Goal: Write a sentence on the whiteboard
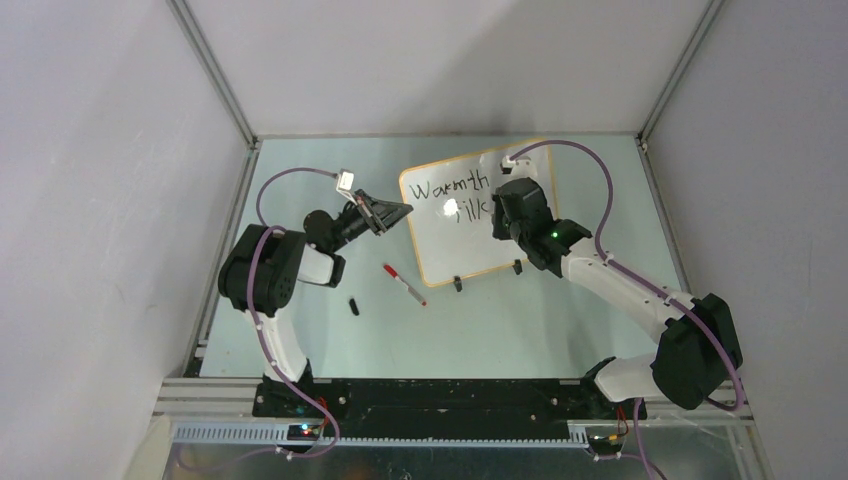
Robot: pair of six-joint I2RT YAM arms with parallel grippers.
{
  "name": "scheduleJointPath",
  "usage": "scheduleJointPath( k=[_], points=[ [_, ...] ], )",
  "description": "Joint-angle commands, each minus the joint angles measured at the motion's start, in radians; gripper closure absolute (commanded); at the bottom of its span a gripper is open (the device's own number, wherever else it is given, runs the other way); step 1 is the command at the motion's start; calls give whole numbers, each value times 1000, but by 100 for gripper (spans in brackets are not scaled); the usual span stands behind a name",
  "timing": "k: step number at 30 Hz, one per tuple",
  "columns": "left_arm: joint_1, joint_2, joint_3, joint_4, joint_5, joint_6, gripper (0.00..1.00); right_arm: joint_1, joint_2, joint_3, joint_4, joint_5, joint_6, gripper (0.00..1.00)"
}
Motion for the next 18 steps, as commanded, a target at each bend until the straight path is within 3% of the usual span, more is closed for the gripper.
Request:
scheduleJointPath(
  k=[1,18],
  points=[
    [-5,-32,-12,43,22,48,100,9,-9,34,-13,10,-1,100],
    [-4,-33,-13,43,24,49,100,33,-19,34,-14,-13,-21,100]
  ],
)
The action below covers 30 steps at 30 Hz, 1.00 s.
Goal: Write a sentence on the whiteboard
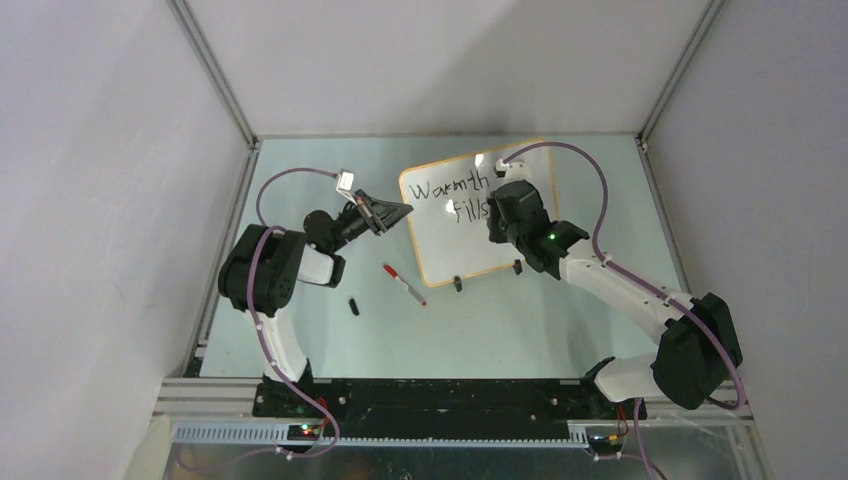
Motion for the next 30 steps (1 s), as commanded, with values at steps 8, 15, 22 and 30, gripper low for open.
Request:
scheduleJointPath(
  k=[8,15,22,30],
  points=[
    [-2,-36,-15,42,23,49,100,51,-108,-21,52,103,-20,100],
    [-3,-36,-15,42,21,50,100,68,-176,-97,140,122,-33,100],
    [-3,-35,-15,42,19,49,97,80,-157,-102,156,118,-34,100],
    [-3,-33,-16,42,18,49,89,91,-143,-103,165,121,-35,100]
  ],
)
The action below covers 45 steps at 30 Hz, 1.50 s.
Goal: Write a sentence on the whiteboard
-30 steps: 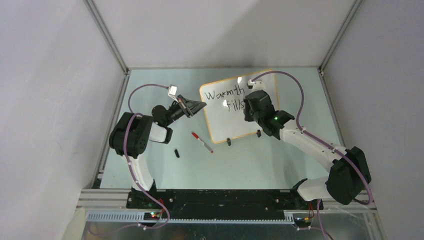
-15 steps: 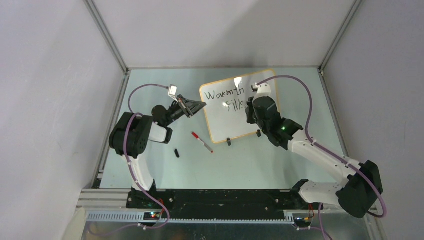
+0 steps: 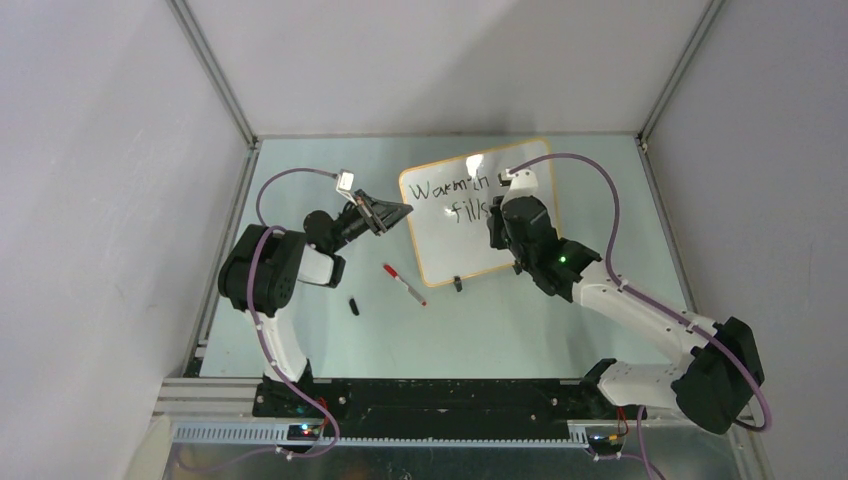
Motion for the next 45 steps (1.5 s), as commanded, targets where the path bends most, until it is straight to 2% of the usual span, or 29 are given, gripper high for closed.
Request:
scheduleJointPath(
  k=[1,10,21,32,35,36,40,45],
  points=[
    [-3,-32,-14,42,21,48,88,7,2,3,49,27,-9,100],
    [-3,-34,-14,42,20,47,85,8,9,3,52,42,-5,100],
    [-8,-45,-38,43,12,53,65,8,9,3,54,50,1,100],
    [-28,-69,-85,44,3,60,57,8,7,3,48,63,9,100],
    [-29,-62,-81,43,7,59,64,5,5,3,42,83,16,100],
    [-29,-57,-76,43,8,57,74,3,4,3,37,86,19,100],
    [-22,-39,-53,42,28,48,98,-8,-11,-11,47,84,24,100],
    [14,-1,19,42,115,1,100,-32,-35,-25,53,60,22,100]
  ],
)
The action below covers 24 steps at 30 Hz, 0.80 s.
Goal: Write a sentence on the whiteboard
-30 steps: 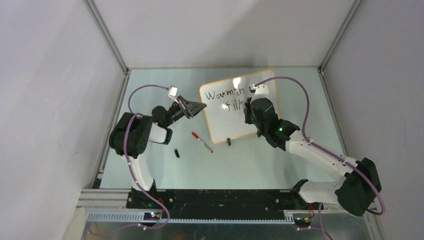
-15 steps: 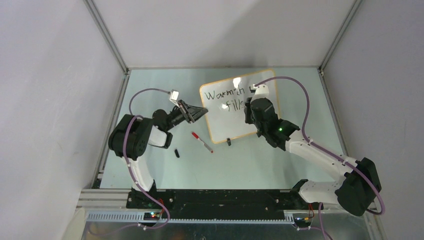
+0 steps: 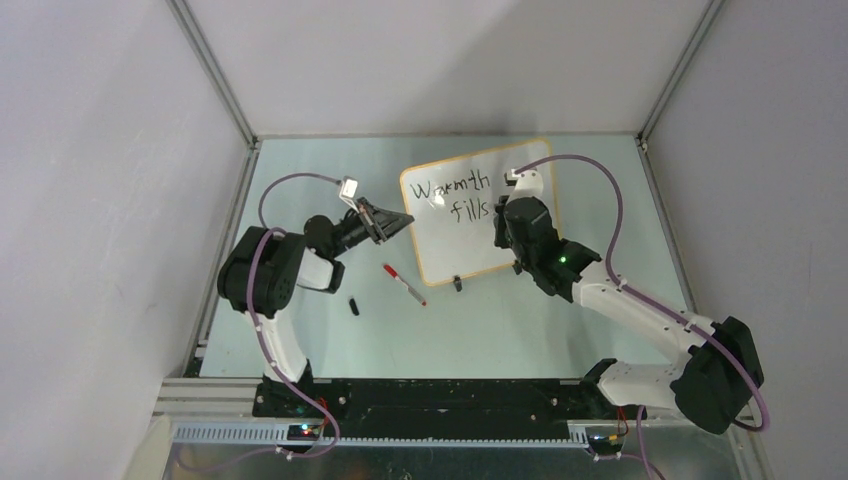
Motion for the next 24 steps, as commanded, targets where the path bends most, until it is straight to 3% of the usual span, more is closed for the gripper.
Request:
scheduleJointPath(
  k=[1,8,24],
  points=[
    [29,35,99,48,107,-54,100,-26,-45,-7,32,0,8,100],
    [50,62,173,48,239,-138,100,-94,-74,-7,31,-71,-3,100],
    [60,120,146,48,157,-121,98,-187,-21,31,31,-207,-7,100]
  ],
)
